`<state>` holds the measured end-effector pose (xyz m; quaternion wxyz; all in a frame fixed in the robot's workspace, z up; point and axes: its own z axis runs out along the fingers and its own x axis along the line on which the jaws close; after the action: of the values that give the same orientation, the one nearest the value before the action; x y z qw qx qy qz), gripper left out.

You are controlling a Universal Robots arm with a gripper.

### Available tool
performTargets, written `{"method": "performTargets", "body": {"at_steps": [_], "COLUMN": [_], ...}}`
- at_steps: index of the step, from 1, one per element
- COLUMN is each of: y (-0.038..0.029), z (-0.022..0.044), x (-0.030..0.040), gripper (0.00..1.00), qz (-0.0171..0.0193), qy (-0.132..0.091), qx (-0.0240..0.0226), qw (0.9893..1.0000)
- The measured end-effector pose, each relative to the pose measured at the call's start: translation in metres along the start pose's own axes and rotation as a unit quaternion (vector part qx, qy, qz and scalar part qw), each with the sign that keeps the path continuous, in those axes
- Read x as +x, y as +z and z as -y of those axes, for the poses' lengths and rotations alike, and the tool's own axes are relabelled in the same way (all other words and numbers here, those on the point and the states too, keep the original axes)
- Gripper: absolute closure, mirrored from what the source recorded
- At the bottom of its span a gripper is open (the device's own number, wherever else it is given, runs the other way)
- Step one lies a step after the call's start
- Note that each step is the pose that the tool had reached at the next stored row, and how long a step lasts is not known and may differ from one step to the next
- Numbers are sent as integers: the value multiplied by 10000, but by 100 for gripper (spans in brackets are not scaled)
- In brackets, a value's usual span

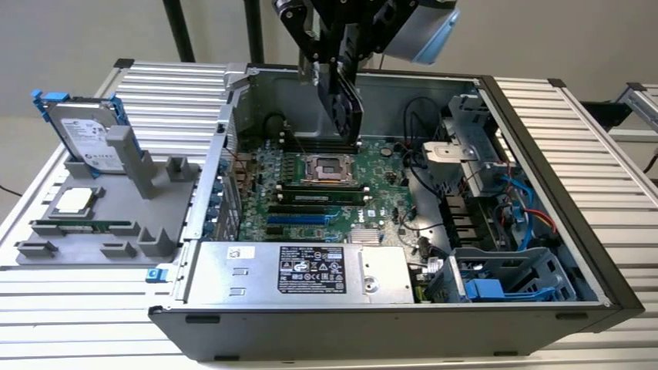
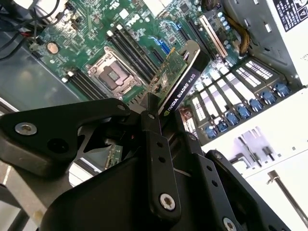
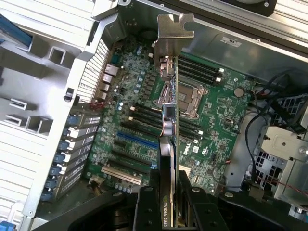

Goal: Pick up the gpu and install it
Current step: 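Insert the gpu into the slot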

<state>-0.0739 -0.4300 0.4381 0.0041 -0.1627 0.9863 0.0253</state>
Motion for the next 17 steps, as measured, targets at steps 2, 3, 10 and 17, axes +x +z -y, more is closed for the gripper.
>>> {"method": "performTargets", "body": {"at_steps": [2,3,10,17], "y": [0,0,1,0], "z": [0,0,0,0], "x": [0,0,0,0], "gripper": [100,100,100,100], "qz": [-2,-4,-12,-21], "qy": [-51,-78,-257,-446], "qx": [-1,-2,-5,-8], "qw": [10000,10000,9997,9990]}}
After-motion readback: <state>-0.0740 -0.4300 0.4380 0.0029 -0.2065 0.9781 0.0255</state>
